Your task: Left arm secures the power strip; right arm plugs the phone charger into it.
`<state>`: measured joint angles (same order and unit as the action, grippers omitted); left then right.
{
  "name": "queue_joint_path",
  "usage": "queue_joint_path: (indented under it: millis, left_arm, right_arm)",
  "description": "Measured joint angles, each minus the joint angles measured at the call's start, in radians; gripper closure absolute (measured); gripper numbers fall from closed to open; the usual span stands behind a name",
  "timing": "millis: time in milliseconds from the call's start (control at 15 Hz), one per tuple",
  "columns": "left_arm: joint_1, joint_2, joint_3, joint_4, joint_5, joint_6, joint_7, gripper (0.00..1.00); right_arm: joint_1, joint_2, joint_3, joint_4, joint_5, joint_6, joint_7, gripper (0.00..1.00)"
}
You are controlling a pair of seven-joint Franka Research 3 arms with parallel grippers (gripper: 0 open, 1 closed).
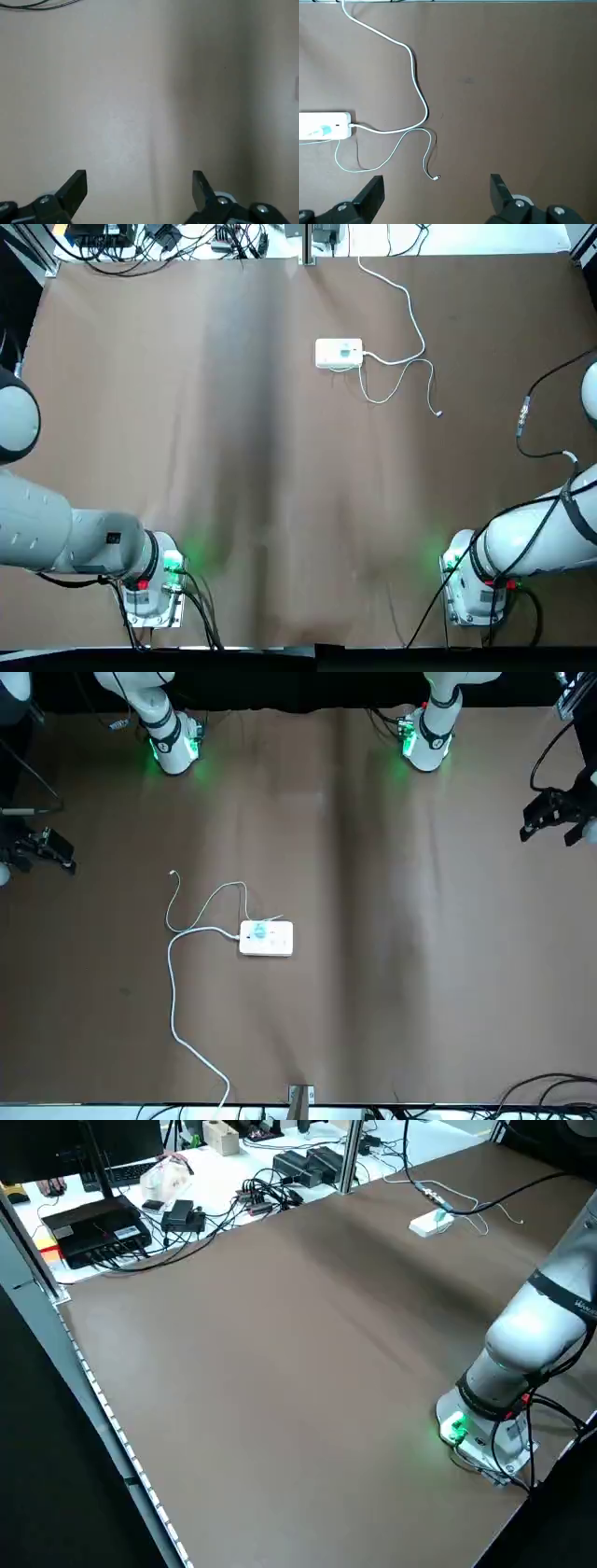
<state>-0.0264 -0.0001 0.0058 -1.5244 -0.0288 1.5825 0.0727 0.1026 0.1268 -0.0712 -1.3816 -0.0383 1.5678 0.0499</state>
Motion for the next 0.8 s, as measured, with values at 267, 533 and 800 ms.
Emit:
queue_joint_path:
  millis: [267,533,800]
  left_arm:
    - [0.0,0.0,-0.001,-0.009,0.001,0.009,-0.002,0.0]
    - [-0.002,-0.004,-0.009,-0.007,0.001,0.009,-0.063,0.0]
    - [-0.002,-0.016,-0.032,-0.007,0.001,0.009,-0.079,0.0]
  right_arm:
    - [0.0,0.0,0.0,-0.004,0.0,-0.001,0.0,0.0]
    - [0.0,0.0,0.001,-0.009,0.0,-0.001,0.0,0.0]
    - [0.0,0.0,0.003,-0.014,0.001,0.001,0.0,0.0]
